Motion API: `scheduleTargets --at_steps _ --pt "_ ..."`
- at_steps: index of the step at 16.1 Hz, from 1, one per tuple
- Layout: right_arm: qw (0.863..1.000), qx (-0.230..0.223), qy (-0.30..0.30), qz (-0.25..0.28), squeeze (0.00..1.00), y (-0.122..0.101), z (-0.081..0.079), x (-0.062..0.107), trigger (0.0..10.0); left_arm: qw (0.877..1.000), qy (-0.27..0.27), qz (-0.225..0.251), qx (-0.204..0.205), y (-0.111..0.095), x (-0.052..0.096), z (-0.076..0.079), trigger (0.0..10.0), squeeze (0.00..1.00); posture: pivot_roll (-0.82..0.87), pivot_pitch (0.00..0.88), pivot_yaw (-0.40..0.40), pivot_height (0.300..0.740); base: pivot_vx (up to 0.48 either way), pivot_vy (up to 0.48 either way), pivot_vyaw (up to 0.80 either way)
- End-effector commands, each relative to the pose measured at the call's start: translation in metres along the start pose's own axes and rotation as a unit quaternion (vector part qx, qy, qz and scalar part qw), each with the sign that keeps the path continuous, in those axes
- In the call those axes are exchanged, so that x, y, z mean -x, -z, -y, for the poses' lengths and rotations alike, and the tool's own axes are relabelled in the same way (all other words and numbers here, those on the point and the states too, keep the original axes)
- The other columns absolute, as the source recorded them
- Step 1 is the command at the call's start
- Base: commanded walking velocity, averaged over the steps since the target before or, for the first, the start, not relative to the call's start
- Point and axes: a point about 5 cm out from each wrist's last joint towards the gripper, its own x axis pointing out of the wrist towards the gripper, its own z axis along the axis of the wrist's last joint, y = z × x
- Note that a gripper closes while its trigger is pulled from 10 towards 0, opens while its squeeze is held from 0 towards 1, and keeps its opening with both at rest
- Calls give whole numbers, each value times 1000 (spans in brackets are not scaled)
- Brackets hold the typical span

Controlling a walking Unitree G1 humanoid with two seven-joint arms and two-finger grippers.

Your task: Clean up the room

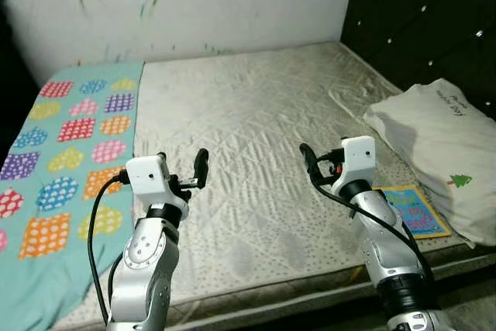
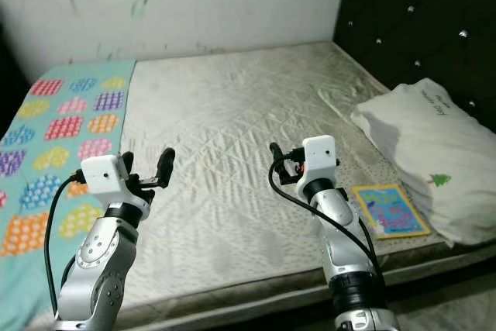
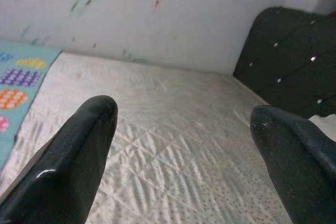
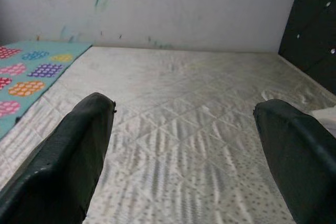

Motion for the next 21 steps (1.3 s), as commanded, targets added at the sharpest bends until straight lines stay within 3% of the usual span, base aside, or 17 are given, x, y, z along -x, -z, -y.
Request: scheduleTargets --at_steps 1,21 --pt "1000 -5 -17 11 0 -5 -11 -4 10000 1000 -16 3 5 0 1 -3 10000 0 -136 0 27 740 0 0 0" --pt "1000 5 -25 15 0 -4 -14 0 10000 1000 -18 2 15 0 3 -4 10000 0 -137 0 35 740 0 14 120"
